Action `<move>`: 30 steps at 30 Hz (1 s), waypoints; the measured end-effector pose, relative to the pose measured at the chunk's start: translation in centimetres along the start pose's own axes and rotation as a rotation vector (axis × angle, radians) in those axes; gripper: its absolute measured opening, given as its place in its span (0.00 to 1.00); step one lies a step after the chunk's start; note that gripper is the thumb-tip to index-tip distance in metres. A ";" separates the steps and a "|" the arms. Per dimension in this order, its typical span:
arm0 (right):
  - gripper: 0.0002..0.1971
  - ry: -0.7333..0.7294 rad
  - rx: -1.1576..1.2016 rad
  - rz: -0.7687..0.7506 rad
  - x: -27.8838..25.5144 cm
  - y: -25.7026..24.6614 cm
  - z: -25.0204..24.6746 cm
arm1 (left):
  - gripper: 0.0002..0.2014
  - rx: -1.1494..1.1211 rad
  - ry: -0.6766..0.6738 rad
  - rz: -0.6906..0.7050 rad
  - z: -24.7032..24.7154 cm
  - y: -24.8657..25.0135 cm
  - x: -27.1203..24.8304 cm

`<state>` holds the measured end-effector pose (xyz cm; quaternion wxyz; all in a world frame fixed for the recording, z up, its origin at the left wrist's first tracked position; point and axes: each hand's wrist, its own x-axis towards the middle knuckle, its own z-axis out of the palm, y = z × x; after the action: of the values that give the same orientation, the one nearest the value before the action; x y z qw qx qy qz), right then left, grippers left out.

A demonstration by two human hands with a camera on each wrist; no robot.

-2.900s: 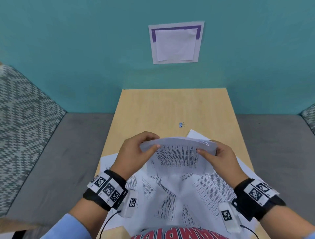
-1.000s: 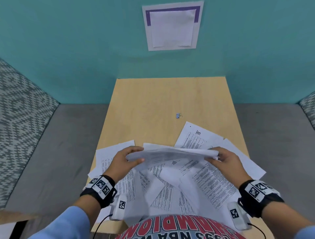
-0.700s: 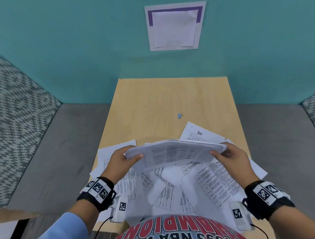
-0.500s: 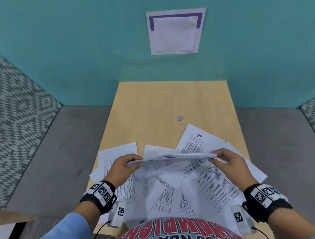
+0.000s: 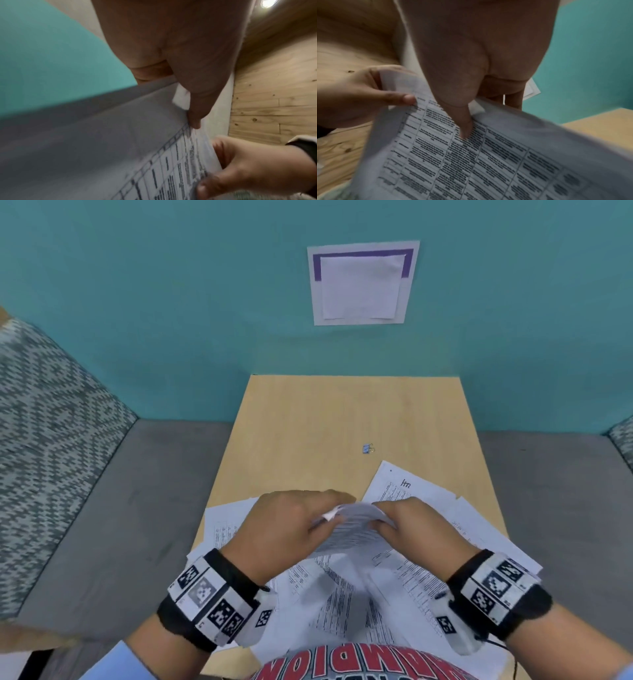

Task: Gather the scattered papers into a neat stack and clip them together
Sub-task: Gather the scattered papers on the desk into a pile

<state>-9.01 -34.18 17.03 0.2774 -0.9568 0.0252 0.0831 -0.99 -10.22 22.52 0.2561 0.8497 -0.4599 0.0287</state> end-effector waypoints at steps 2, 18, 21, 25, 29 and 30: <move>0.10 0.018 0.034 -0.003 0.1 0.0 -0.2 | 0.18 -0.183 0.006 -0.137 -0.5 -0.1 0.1; 0.12 0.047 0.849 0.115 -2.8 1.6 -0.7 | 0.16 -0.826 -0.127 -0.617 4.5 -4.0 -2.2; 0.03 0.102 0.798 0.139 -1.8 1.3 1.2 | 0.12 -0.830 -0.058 -0.704 6.9 -4.4 -2.4; 0.06 0.236 0.797 0.141 -1.0 0.2 0.7 | 0.05 -0.843 0.103 -0.774 6.3 -4.3 -2.0; 0.07 0.327 0.836 0.059 -2.0 -0.9 0.9 | 0.07 -0.896 0.167 -0.704 5.6 -3.4 -2.5; 0.07 0.314 0.835 0.080 -2.0 -0.8 1.5 | 0.08 -0.887 0.139 -0.714 6.0 -3.4 -2.9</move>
<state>-11.12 -32.74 16.51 0.6292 -0.7622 0.1354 -0.0697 -1.06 -9.30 15.07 0.6114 0.7599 -0.0945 -0.1996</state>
